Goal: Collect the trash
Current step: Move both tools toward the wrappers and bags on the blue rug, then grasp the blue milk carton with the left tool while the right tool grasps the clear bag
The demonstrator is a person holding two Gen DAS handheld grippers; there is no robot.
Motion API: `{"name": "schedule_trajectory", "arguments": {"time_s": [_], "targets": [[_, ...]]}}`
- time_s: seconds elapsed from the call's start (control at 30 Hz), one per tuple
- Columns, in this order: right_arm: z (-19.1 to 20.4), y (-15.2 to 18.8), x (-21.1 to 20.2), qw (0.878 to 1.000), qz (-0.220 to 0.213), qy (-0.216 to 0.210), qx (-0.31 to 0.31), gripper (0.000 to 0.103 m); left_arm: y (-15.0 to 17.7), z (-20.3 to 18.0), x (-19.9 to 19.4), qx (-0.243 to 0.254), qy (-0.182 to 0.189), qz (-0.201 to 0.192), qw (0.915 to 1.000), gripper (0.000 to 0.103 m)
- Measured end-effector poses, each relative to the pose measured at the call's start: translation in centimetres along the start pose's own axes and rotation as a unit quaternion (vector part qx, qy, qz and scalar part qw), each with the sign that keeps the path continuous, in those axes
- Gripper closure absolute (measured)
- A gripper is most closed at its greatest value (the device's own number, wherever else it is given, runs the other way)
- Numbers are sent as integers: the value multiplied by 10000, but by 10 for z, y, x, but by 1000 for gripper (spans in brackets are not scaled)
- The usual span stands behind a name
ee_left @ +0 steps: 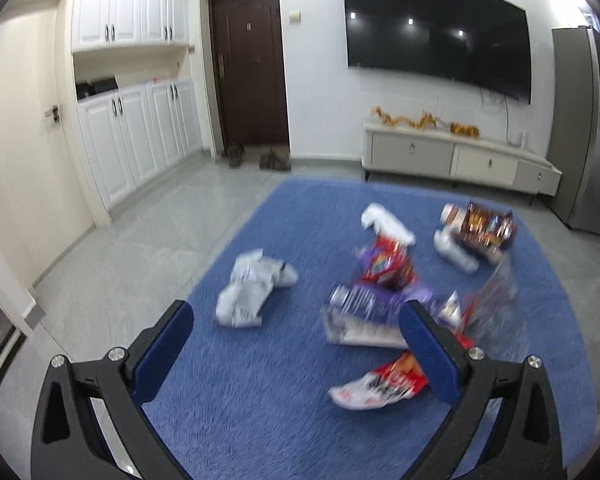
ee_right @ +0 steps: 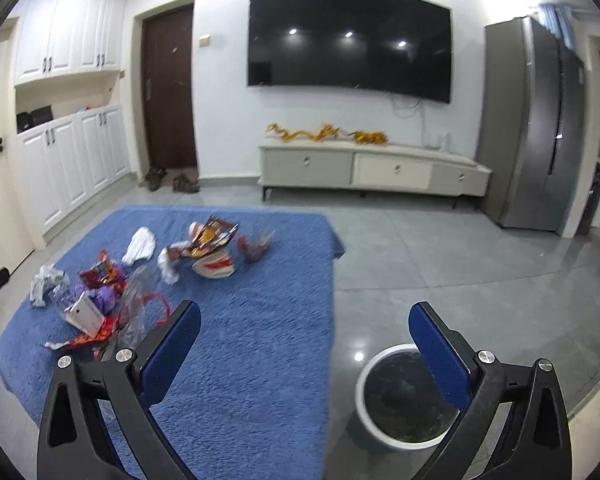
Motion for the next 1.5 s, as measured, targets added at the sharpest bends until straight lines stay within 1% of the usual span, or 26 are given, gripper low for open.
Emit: {"name": "schedule_trajectory", "arguments": {"time_s": [0.07,0.1,0.13,0.2,0.27,0.4,0.43,0.5,0.63,0.73,0.83,0.87,0.93,0.97,1.0,1.03,1.07,1.1,1.13,1.2,1.23,1.27,1.3,1.33,1.43,1.5], "targets": [[14,9,12,9997,173,-194,-37,9,12,6,4,-93,132,186,9997,0],[22,14,19,9992,256,-296,-76,14,17,6,7,-146,222,259,9993,0],[28,17,23,9987,313,-385,-107,19,20,3,10,-205,324,327,9987,0],[48,24,35,9964,482,-685,-134,25,24,-4,17,-394,574,472,9965,0],[68,30,45,9930,625,-994,-133,26,28,-13,27,-681,898,678,9913,0],[108,49,67,9832,976,-1516,-291,26,33,-29,51,-1119,1249,1042,9803,0],[116,50,68,9809,1009,-1650,-214,26,34,-33,55,-1193,1290,1119,9781,0],[132,54,73,9762,1106,-1855,-195,26,39,-40,66,-1318,1318,1285,9740,0],[155,64,87,9683,1299,-2109,-328,26,46,-46,88,-1560,1110,1568,9689,0],[168,68,96,9629,1401,-2274,-388,26,51,-42,104,-1772,924,1760,9639,0],[181,72,107,9574,1488,-2438,-421,26,62,-38,116,-1987,848,2004,9556,0],[184,75,112,9555,1547,-2480,-402,27,65,-37,117,-2003,837,2045,9545,1],[188,82,120,9519,1676,-2541,-337,34,74,-38,117,-2039,858,2125,9518,4],[190,86,122,9501,1732,-2579,-284,36,77,-39,116,-2111,913,2169,9487,9],[192,92,125,9472,1836,-2621,-220,40,80,-38,114,-2256,968,2175,9447,13],[193,96,126,9454,1902,-2641,-188,47,79,-36,113,-2302,931,2128,9450,17],[193,101,127,9427,1978,-2682,-142,51,79,-33,111,-2416,975,2107,9422,26],[194,106,126,9395,2055,-2738,-91,64,79,-32,110,-2571,1060,2100,9373,36],[195,110,126,9371,2104,-2784,-53,78,79,-31,108,-2683,1105,2107,9335,40],[195,117,123,9316,2219,-2880,45,90,80,-30,106,-2807,1175,2090,9294,50],[195,118,121,9306,2230,-2902,72,93,78,-30,105,-2822,1219,2040,9295,54],[194,120,118,9298,2233,-2924,97,94,74,-31,102,-2831,1289,1978,9296,66],[193,120,115,9296,2211,-2945,118,98,71,-32,99,-2830,1339,1944,9296,72],[193,119,113,9297,2186,-2962,133,100,68,-33,96,-2812,1361,1913,9305,75],[189,112,102,9315,2059,-2996,153,101,62,-34,89,-2747,1364,1828,9341,75],[185,104,94,9340,1932,-3001,174,102,59,-33,84,-2762,1402,1786,9339,75]]}}
Point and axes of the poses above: each gripper's, at about its wrist camera, not at the fingertips, and x roughly the way its jaws point, z to its left, y to its underside, the point moved 10 cm from there along x, roughly the way its jaws point, and after that the axes turned 15 degrees about -z, right-handed, at the moved point
